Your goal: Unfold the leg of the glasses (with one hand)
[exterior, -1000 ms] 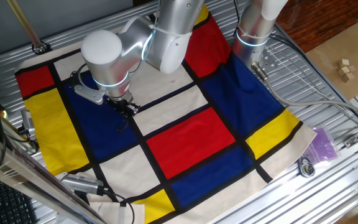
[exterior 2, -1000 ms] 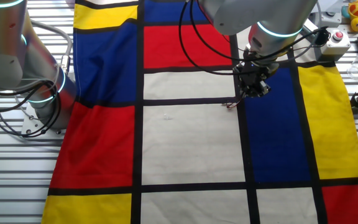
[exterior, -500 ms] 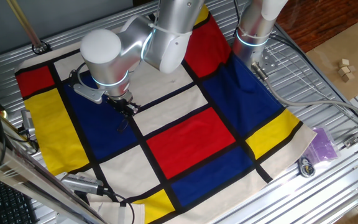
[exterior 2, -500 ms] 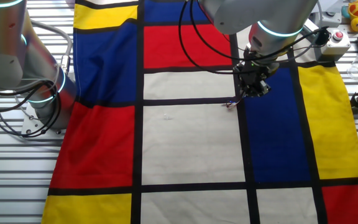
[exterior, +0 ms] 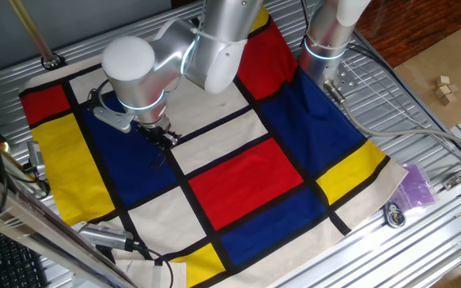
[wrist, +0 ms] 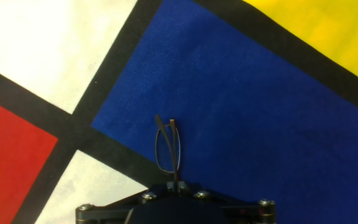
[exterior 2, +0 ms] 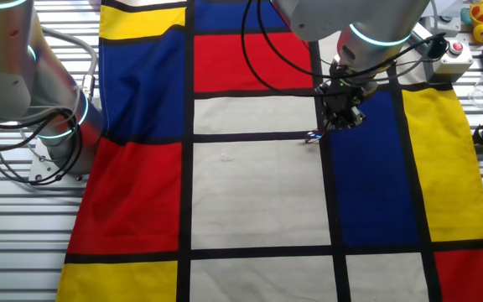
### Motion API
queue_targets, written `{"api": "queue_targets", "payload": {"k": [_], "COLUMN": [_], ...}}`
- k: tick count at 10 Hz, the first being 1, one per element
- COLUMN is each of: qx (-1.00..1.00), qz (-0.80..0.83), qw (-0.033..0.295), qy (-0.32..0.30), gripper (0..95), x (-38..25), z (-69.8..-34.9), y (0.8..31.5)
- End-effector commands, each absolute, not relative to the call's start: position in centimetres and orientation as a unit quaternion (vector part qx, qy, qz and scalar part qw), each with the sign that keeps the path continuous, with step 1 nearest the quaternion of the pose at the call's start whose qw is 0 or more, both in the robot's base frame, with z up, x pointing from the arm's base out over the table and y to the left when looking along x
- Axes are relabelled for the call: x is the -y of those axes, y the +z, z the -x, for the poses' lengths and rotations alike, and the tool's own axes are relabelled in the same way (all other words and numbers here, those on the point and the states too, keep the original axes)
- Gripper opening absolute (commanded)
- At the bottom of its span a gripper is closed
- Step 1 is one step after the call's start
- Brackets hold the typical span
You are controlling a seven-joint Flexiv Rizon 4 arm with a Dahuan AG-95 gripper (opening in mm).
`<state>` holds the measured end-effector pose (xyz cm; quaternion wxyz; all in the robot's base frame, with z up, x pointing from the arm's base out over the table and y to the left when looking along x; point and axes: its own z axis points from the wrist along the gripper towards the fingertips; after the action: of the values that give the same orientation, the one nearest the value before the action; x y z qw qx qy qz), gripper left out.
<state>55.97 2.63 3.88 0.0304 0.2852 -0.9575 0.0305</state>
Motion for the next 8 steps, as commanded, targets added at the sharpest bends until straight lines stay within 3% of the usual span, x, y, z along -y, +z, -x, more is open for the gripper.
{"api": "queue_targets", "payload": {"k": [1,8], "qx": [0.958,0.964], "qz": [-0.284,-0.263], "qw": [0.031,0.016], "qy": [0.032,0.034], "gripper": [0.0,0.0], "x": [-2.61,-2.49], "z": [-55.98,-55.87], "y": [3.86,4.22]}}
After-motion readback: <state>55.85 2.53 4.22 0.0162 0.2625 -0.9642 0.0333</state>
